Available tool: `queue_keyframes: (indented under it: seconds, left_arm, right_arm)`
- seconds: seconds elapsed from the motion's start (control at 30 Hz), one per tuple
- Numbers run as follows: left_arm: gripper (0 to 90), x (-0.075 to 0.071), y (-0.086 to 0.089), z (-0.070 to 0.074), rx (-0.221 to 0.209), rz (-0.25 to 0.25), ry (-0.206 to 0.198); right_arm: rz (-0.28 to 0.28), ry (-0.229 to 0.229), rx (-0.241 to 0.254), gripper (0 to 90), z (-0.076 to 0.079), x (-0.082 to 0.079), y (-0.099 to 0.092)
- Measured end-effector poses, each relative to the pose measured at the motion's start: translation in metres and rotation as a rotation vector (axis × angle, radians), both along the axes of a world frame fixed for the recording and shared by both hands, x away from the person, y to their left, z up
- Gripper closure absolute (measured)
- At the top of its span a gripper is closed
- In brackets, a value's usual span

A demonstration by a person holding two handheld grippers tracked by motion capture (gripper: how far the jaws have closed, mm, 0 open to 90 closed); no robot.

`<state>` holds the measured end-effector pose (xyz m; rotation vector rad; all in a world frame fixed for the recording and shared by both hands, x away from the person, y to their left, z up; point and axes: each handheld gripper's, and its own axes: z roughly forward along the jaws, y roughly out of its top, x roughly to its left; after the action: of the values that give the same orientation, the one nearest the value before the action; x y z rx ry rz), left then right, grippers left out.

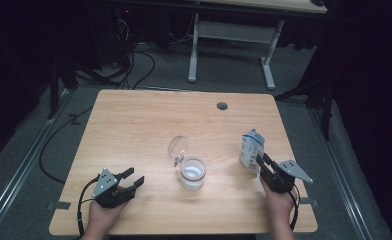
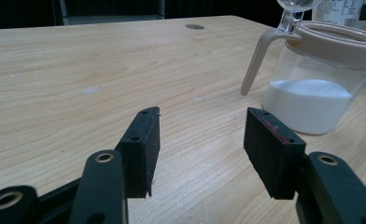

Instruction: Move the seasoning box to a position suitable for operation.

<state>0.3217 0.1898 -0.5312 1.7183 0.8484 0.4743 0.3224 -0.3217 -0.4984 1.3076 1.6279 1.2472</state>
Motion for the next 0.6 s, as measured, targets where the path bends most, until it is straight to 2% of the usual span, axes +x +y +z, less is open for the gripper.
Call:
queue_keyframes:
  seconds: [0.6]
  left_arm:
    - [46.1,0.0003,-0.0014,-0.0003,0.013,-0.005,0.003]
  right_arm:
    - [-0.023,0.027,-0.017,53.6,-0.0003,0.0025,0.0043]
